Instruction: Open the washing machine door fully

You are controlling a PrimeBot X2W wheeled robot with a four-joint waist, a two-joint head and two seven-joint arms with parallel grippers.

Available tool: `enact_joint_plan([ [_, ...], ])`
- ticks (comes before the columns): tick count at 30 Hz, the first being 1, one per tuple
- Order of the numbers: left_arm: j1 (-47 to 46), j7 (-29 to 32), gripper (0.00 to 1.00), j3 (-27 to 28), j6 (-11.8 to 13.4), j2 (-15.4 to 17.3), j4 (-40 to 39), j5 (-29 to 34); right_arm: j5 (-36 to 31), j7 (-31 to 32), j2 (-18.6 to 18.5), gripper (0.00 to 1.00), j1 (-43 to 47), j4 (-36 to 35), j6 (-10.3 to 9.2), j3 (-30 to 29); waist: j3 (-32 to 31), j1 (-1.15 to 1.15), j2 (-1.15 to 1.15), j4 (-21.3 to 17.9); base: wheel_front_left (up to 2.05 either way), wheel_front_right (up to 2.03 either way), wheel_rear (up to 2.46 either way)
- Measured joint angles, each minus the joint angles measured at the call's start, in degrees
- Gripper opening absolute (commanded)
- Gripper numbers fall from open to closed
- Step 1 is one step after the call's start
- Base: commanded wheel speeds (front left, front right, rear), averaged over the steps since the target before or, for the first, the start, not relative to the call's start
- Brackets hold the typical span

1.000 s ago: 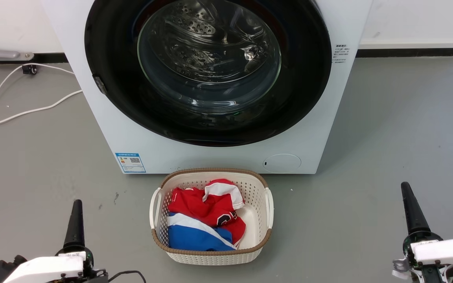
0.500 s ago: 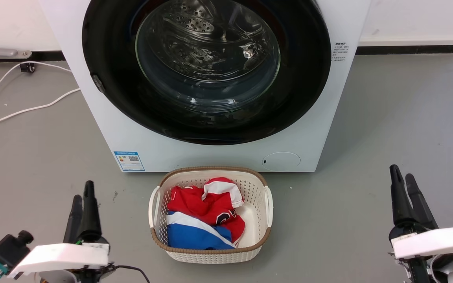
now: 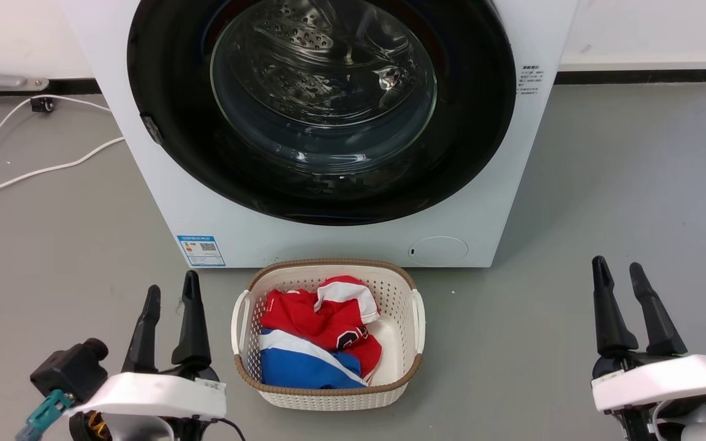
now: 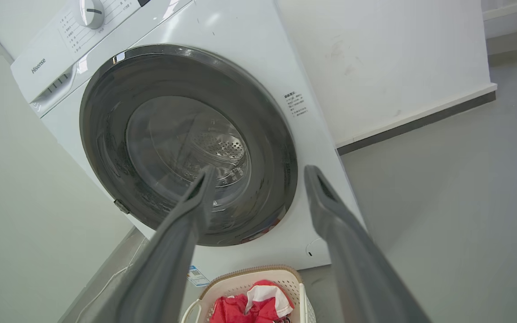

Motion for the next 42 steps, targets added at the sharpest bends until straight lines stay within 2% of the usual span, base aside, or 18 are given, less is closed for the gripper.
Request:
enact_joint_plan([
  [6,0.38,-0.85,1.00,-3.09,1.02,0.83,-1.18,6.58,-4.78,-0.87,0.00,1.00,0.47,-0.46,0.00,1.04,0.00,0.00,0.00,-0.19,0.00,0.00,0.00],
  [31,0.88,-4.27,1.00,-17.57,12.82,8.17,-1.38,20.82,-21.98,-4.33,0.00,1.00,1.70,-0.66,0.01,2.36,0.02,0.00,0.00,-0.32,0.00,0.00,0.00],
  [35,0.90,-4.77,1.00,-17.98,11.40,8.10,-1.56,20.54,-23.51,-4.82,-0.01,1.00,1.72,-0.81,0.01,2.57,0.00,0.00,0.00,-0.35,0.00,0.00,0.00],
  [42,1.85,-5.59,1.00,-14.81,7.50,6.16,-2.40,21.59,-25.84,-5.59,-0.01,1.00,1.84,-1.10,0.01,2.68,0.03,0.00,0.00,-0.43,0.00,0.00,0.00],
])
